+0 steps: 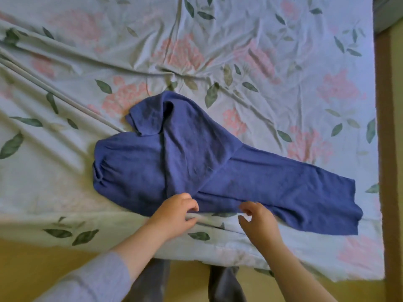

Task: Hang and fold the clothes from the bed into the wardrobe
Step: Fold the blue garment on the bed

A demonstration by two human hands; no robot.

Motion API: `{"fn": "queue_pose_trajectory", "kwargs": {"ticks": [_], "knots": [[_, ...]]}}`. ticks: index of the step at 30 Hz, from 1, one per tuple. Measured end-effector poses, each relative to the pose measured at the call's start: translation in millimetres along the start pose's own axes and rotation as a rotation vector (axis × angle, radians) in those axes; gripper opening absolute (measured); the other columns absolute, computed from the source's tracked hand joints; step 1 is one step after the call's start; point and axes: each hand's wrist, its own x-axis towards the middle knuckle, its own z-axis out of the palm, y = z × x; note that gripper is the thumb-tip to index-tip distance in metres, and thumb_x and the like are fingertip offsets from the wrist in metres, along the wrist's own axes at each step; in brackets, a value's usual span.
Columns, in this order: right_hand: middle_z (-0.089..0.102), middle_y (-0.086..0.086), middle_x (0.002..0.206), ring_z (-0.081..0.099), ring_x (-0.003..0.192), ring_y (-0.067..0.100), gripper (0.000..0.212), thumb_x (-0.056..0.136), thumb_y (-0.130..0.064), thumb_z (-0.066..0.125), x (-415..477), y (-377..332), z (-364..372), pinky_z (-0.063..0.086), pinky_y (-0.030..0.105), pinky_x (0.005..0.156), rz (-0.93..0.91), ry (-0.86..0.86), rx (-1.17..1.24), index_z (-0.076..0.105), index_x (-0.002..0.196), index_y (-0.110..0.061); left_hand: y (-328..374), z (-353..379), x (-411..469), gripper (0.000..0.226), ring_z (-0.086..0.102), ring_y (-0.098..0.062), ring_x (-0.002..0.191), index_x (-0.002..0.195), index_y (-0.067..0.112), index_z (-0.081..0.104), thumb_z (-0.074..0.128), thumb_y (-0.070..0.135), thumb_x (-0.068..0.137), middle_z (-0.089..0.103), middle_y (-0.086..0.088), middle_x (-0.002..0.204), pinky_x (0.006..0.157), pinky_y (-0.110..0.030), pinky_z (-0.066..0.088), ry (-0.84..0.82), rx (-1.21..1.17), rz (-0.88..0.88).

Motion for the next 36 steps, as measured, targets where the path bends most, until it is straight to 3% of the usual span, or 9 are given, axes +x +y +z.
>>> {"fn": "queue_pose_trajectory", "kwargs": {"ticks": [2,5,10,16,22,27,30,33,36], "knots": [[0.064,-0.002,0.113,0.057,0.105,0.021,0.031,0.086,-0.022,0.068,-5.5,13.1,11.7,0.044,0.026,0.084,-0.100,-0.015,-0.127,0.066,0.116,-0.022,2.8,17.5,6.2,0.037,0.051,-0.021,0.110,0.114,0.019,0.062,0.067,0.036,0.081,0.052,0.001,0.115,0.093,-0.033,0.043,-0.069,0.244,-0.060],[0.059,-0.001,0.121,0.053,0.109,0.022,0.042,0.086,-0.024,0.067,-1.1,17.5,27.6,0.046,0.030,0.093,-0.217,-0.003,-0.205,0.058,0.127,-0.021,12.6,27.3,8.2,0.044,0.061,-0.026,0.085,0.089,0.016,0.066,0.088,0.031,0.054,0.059,-0.004,0.091,0.072,-0.036,0.052,-0.007,0.544,-0.152],[0.062,0.004,0.099,0.057,0.088,0.029,0.021,0.082,-0.015,0.065,20.5,9.1,39.6,0.047,0.039,0.075,-0.327,0.067,-0.271,0.067,0.103,-0.014,4.7,23.4,15.6,0.038,0.058,-0.029,0.055,0.058,0.013,0.062,0.093,0.012,0.036,0.055,-0.006,0.060,0.050,-0.034,0.050,0.097,0.637,-0.091],[0.066,0.006,0.086,0.059,0.082,0.030,0.017,0.090,-0.018,0.055,22.8,18.2,30.5,0.045,0.038,0.074,-0.416,0.001,-0.177,0.072,0.091,-0.012,-5.0,3.3,7.7,0.031,0.058,-0.026,0.053,0.055,0.018,0.069,0.096,0.017,0.039,0.057,0.001,0.053,0.044,-0.027,0.048,0.072,0.550,0.012],[0.065,0.000,0.105,0.058,0.097,0.022,0.030,0.096,-0.022,0.042,-4.9,29.2,44.4,0.042,0.032,0.088,-0.462,-0.177,-0.216,0.067,0.113,-0.020,3.1,0.0,-10.7,0.027,0.062,-0.019,0.066,0.064,0.022,0.072,0.090,0.032,0.046,0.062,0.004,0.064,0.056,-0.022,0.049,-0.151,0.638,-0.064],[0.060,-0.001,0.108,0.055,0.095,0.021,0.035,0.089,-0.010,0.047,-0.8,27.6,52.5,0.040,0.027,0.079,-0.397,-0.098,-0.196,0.055,0.121,-0.021,5.5,18.5,-10.9,0.021,0.059,-0.023,0.103,0.106,0.020,0.062,0.053,0.012,0.088,0.064,-0.002,0.107,0.080,-0.032,0.045,-0.329,0.769,-0.241],[0.062,0.001,0.093,0.059,0.080,0.022,0.031,0.082,-0.007,0.058,-1.6,19.5,50.1,0.036,0.026,0.067,-0.439,-0.105,-0.245,0.062,0.110,-0.018,4.8,19.6,-18.9,0.020,0.065,-0.026,0.074,0.080,0.015,0.067,0.081,0.014,0.065,0.066,-0.004,0.079,0.058,-0.030,0.051,-0.204,0.635,-0.244],[0.058,-0.005,0.063,0.054,0.050,0.015,0.029,0.053,-0.008,0.083,-5.0,10.9,47.2,0.030,0.021,0.049,-0.472,-0.105,-0.331,0.068,0.074,-0.021,-8.9,19.6,-34.2,0.017,0.061,-0.021,0.102,0.105,0.021,0.061,0.059,0.028,0.089,0.060,0.001,0.107,0.077,-0.031,0.048,-0.200,0.692,-0.386],[0.059,-0.002,0.064,0.057,0.052,0.018,0.019,0.061,-0.005,0.076,-6.5,13.5,50.3,0.029,0.021,0.050,-0.457,-0.110,-0.274,0.067,0.073,-0.017,-24.7,24.1,-43.5,0.025,0.053,-0.018,0.115,0.116,0.023,0.056,0.043,0.031,0.097,0.054,0.003,0.120,0.087,-0.029,0.042,-0.331,0.726,-0.331]]}}
